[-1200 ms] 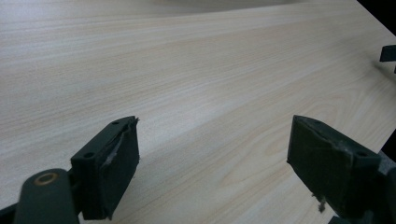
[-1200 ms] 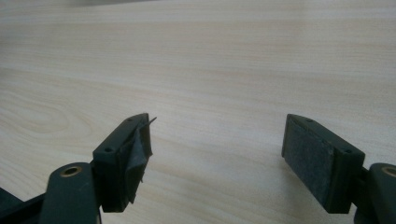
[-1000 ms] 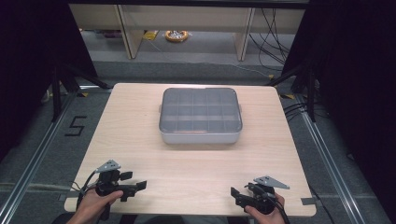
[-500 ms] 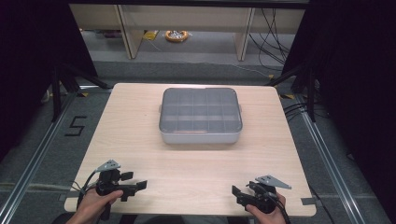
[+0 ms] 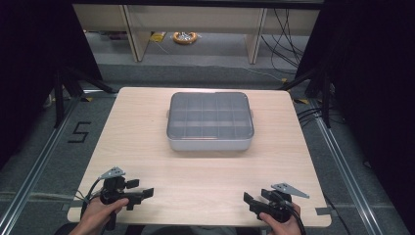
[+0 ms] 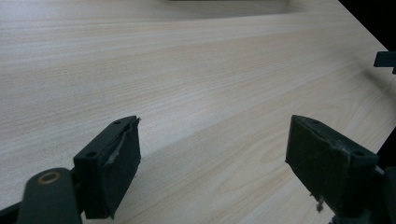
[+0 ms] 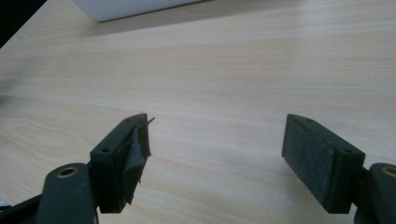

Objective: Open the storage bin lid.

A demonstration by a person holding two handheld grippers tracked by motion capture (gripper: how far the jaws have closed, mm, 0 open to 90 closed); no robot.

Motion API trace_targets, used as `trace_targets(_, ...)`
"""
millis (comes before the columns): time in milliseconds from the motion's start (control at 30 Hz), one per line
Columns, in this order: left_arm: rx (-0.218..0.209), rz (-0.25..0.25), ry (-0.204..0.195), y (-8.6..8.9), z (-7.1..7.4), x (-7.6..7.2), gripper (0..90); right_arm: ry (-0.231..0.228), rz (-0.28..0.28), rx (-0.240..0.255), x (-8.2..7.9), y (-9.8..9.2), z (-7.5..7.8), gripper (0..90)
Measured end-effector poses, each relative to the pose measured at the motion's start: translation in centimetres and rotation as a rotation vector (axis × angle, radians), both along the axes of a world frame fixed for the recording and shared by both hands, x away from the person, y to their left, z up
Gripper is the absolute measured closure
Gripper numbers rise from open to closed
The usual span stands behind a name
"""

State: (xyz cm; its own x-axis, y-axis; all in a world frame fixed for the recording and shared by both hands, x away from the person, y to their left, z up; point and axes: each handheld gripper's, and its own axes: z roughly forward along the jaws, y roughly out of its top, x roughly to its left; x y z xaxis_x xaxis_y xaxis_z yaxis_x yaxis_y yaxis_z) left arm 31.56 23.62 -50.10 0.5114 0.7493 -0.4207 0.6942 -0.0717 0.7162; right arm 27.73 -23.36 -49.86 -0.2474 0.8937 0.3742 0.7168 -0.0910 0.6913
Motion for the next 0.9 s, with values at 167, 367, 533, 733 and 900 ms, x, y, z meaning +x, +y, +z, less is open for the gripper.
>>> trace_targets(167,-0.009,0.021,0.004,0.1,0.0,0.5,16.9,-0.024,-0.011,0.041,0.7,-0.7,0.2,25.3)
trace_targets(367,-0.033,0.038,0.023,-0.2,-0.2,1.0,15.8,-0.056,-0.033,0.068,1.8,-2.2,0.1,26.9)
trace_targets(533,-0.058,0.023,0.053,-0.1,-0.2,1.4,15.5,-0.087,-0.033,0.067,2.3,-2.3,0.6,27.2)
trace_targets(733,-0.071,0.037,0.056,-0.3,0.1,2.3,15.2,-0.028,-0.086,0.156,2.7,-2.5,1.3,28.9)
trace_targets(900,-0.088,0.045,0.048,-0.3,0.6,3.2,15.2,-0.020,-0.108,0.192,3.4,-2.7,2.0,30.4)
